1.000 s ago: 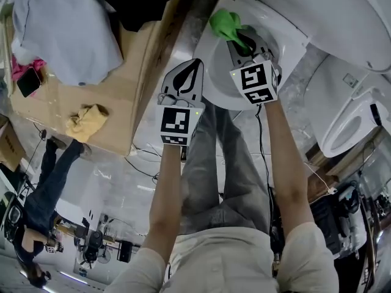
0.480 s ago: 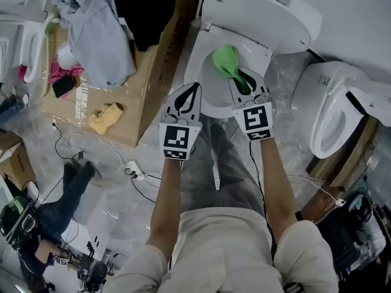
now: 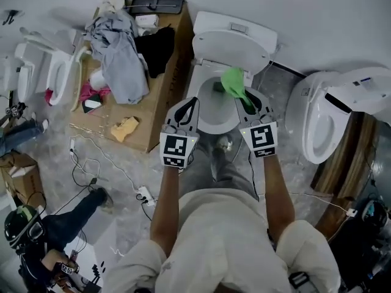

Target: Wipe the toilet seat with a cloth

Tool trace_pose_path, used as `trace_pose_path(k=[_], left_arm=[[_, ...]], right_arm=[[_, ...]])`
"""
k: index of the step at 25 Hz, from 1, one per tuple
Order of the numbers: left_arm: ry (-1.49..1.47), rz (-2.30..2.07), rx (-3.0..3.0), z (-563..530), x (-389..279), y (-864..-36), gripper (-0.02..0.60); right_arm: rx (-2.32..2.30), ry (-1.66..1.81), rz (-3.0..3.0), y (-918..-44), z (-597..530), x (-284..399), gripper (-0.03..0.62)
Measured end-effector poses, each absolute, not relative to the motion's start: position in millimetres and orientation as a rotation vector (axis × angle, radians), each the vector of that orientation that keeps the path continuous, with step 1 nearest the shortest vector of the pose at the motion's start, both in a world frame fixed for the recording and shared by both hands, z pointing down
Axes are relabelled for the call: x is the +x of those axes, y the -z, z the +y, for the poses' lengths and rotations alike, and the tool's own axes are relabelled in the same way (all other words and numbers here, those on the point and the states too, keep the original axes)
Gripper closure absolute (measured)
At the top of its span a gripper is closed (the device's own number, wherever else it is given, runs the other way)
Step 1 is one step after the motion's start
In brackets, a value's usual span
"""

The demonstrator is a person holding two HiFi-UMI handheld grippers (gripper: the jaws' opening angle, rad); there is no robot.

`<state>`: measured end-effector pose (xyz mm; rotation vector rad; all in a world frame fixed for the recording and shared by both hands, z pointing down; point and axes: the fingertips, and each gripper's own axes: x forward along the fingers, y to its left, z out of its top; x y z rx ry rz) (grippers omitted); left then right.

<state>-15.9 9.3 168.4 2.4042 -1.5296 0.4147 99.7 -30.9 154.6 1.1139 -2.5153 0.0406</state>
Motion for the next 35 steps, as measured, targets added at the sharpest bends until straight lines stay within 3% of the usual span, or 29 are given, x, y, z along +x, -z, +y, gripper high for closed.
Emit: trace_pose_path(k=[10,35], left_arm=[[-0.4,-1.551,2.47,57.7,11.2,-87.8,0.569],[-0.283,-1.28,2.769,75.6,-1.0,0.5,0.569]], right_arm=[[1.173,-0.039,-2.593,-71.8,25.8,137.0,0.553],[1.401,0.019,-2.473,7.1,73.0,87.9,0.554]])
